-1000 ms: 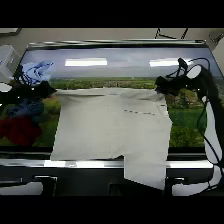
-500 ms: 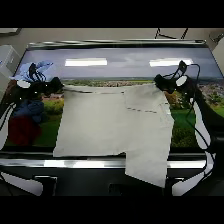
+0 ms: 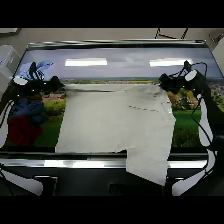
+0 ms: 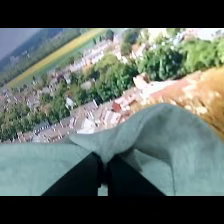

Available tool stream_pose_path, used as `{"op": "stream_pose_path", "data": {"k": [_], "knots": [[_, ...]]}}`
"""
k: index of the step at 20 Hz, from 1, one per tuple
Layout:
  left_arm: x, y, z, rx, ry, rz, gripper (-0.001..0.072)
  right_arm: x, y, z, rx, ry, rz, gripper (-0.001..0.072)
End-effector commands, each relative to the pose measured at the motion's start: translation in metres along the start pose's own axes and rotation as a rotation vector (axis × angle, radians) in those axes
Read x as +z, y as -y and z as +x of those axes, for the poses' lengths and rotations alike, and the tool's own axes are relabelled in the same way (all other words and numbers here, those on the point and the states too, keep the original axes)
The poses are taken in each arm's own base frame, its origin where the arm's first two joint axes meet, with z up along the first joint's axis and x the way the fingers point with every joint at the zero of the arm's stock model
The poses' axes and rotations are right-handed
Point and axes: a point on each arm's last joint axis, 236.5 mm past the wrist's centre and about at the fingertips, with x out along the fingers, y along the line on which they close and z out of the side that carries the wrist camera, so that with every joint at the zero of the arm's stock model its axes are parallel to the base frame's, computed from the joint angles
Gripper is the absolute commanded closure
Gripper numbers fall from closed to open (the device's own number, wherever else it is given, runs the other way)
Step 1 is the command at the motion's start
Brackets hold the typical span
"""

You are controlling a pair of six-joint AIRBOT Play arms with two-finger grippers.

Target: Fold the clothes and pants, and hang the long-sleeved shirts on hangers.

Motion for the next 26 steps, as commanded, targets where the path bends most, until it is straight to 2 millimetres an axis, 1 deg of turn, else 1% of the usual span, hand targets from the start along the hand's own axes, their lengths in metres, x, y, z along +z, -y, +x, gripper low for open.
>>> {"op": "stream_pose_path", "data": {"k": [1, 2, 3, 4, 5, 6, 7, 9, 11, 13, 17, 22, 23, 24, 25, 26], "knots": [[-0.022, 0.002, -0.035, -0.025, -0.126, 0.031, 0.0686, -0.053, 0.005, -0.040, -0.036, -0.247, -0.090, 0.0668], [-0.031, -0.004, -0.051, -0.012, -0.176, 0.041, 0.0686, -0.071, 0.011, -0.061, -0.060, -0.333, -0.120, 0.0668], [-0.049, -0.015, -0.067, 0.011, -0.262, 0.049, 0.0686, -0.088, 0.018, -0.078, -0.102, -0.408, -0.140, 0.0668], [-0.071, -0.027, -0.079, 0.043, -0.366, 0.042, 0.0686, -0.103, 0.031, -0.092, -0.164, -0.476, -0.157, 0.0668], [-0.097, -0.044, -0.089, 0.098, -0.479, 0.028, 0.0686, -0.114, 0.043, -0.099, -0.216, -0.520, -0.166, 0.0668], [-0.119, -0.059, -0.096, 0.150, -0.563, 0.011, 0.0686, -0.124, 0.055, -0.101, -0.265, -0.558, -0.164, 0.0668], [-0.137, -0.069, -0.099, 0.175, -0.623, -0.005, 0.0686, -0.133, 0.067, -0.099, -0.300, -0.590, -0.143, 0.0669], [-0.160, -0.076, -0.094, 0.173, -0.672, -0.044, 0.0686, -0.151, 0.081, -0.087, -0.317, -0.626, -0.104, 0.0669], [-0.170, -0.080, -0.089, 0.177, -0.681, -0.058, 0.0686, -0.167, 0.081, -0.077, -0.287, -0.655, -0.070, 0.0669], [-0.170, -0.081, -0.085, 0.181, -0.672, -0.054, 0.0686, -0.170, 0.084, -0.072, -0.287, -0.653, -0.056, 0.0668], [-0.175, -0.078, -0.082, 0.178, -0.690, -0.049, 0.0685, -0.159, 0.085, -0.064, -0.290, -0.594, -0.055, 0.0668], [-0.183, -0.073, -0.072, 0.171, -0.710, -0.038, 0.0684, -0.153, 0.084, -0.060, -0.284, -0.565, -0.053, 0.0661], [-0.183, -0.072, -0.073, 0.169, -0.712, -0.039, 0.0608, -0.152, 0.084, -0.062, -0.279, -0.563, -0.033, 0.0530], [-0.182, -0.070, -0.077, 0.168, -0.719, -0.044, 0.0398, -0.150, 0.084, -0.068, -0.270, -0.569, -0.019, 0.0384], [-0.179, -0.068, -0.085, 0.161, -0.727, -0.046, 0.0218, -0.144, 0.084, -0.080, -0.258, -0.573, -0.013, 0.0312], [-0.171, -0.067, -0.096, 0.157, -0.724, -0.048, 0.0209, -0.137, 0.089, -0.096, -0.254, -0.581, -0.012, 0.0271]]}}
